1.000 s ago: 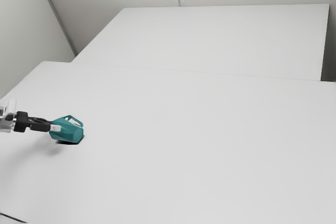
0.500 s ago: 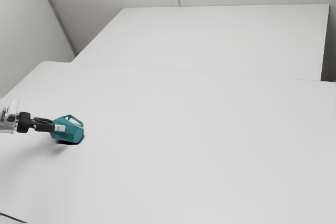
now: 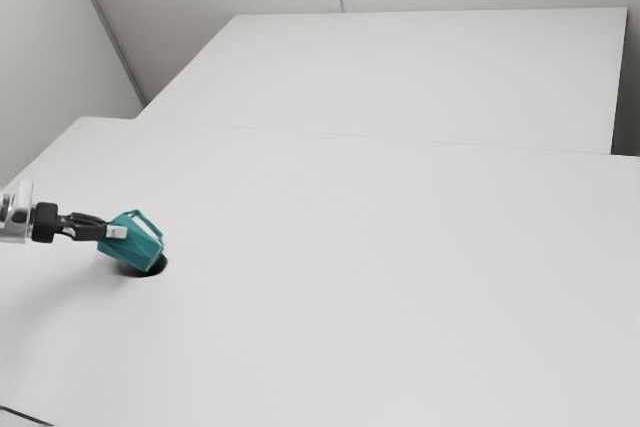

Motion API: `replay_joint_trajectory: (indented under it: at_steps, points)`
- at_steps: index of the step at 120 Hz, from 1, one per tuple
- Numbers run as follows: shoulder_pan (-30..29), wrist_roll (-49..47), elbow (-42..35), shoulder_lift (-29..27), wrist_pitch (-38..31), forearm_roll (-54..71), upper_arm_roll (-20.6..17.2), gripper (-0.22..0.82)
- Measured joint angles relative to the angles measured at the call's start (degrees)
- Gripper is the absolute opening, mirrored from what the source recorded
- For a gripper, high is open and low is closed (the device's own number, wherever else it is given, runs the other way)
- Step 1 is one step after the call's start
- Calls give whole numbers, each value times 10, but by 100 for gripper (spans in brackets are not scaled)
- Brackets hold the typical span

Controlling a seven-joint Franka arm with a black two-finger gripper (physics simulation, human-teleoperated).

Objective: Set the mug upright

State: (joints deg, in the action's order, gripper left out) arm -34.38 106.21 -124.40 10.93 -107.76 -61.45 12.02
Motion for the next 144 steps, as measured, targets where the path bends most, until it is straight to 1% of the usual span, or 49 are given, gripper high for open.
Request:
replay_joint_trajectory:
  at_steps: [16,40,52,64,92,126,144]
  points:
    - [15,-2,-1,-8,-4,1,0,-11]
    - [60,-13,-2,-43,-27,9,1,-15]
    - [92,-30,-2,-70,-44,47,2,-17]
    - [134,-62,-2,-96,-69,119,3,-18]
    - [224,-202,0,-137,-109,329,-2,-18]
    - [246,-400,-3,-172,-123,476,-75,-18]
    - [259,-503,-17,-187,-126,523,-101,-18]
